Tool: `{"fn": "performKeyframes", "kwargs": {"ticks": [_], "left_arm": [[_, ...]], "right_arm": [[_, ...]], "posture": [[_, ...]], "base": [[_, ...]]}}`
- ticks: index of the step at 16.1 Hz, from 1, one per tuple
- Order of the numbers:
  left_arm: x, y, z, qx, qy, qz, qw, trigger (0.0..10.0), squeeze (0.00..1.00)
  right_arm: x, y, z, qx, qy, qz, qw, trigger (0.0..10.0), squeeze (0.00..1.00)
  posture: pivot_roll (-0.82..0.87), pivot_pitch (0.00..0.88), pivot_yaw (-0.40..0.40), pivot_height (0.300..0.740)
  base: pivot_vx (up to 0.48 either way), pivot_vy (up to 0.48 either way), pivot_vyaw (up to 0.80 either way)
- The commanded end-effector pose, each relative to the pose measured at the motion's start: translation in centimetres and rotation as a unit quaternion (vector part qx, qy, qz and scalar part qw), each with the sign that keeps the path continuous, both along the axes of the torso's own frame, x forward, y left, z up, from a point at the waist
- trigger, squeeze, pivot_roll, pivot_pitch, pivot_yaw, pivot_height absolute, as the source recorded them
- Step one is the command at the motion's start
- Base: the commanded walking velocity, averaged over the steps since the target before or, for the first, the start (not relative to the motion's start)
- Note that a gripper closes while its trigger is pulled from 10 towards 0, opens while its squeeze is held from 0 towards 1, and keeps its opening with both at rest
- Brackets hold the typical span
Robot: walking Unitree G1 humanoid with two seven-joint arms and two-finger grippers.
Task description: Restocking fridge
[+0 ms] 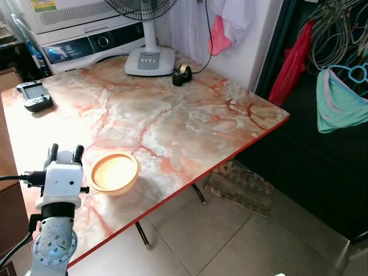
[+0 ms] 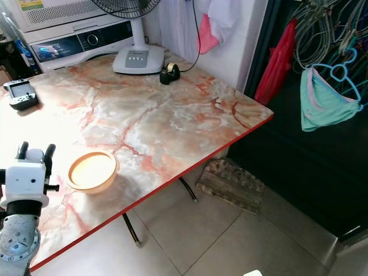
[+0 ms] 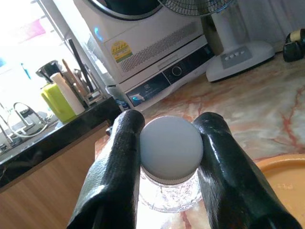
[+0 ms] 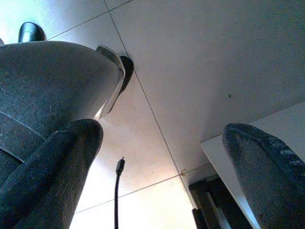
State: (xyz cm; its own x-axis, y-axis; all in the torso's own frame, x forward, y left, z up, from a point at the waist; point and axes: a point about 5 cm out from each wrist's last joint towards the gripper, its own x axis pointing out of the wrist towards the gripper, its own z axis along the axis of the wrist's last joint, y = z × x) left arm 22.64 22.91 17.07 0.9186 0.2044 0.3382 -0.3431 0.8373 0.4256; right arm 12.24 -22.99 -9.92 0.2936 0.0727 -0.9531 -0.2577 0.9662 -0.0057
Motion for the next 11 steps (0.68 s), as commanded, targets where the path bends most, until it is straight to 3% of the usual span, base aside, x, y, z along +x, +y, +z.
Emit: {"fn": "performKeyframes", "kwargs": {"ticks": [1, 6, 11], "left_arm": [[-0.08, 0.08, 0.04, 0.004, -0.006, 0.000, 1.000, 10.0, 0.00], [0.04, 0.35, -0.35, -0.016, -0.002, -0.006, 1.000, 10.0, 0.00], [0.09, -0.02, 0.00, -0.011, -0.005, -0.017, 1.000, 10.0, 0.00]], "right_arm": [[-0.40, 0.01, -0.13, 0.000, 0.003, -0.006, 1.000, 10.0, 0.00], [-0.57, -0.05, -0.16, 0.004, 0.001, -0.020, 1.000, 10.0, 0.00], [-0.73, -0.14, -0.19, 0.006, -0.002, -0.032, 0.999, 10.0, 0.00]], "posture": [[0.05, 0.043, -0.022, 0.740], [0.05, 0.061, -0.020, 0.740], [0.05, 0.068, -0.022, 0.740]], "base": [[-0.244, 0.000, 0.00], [-0.257, 0.000, 0.00], [-0.284, 0.000, 0.00]]}}
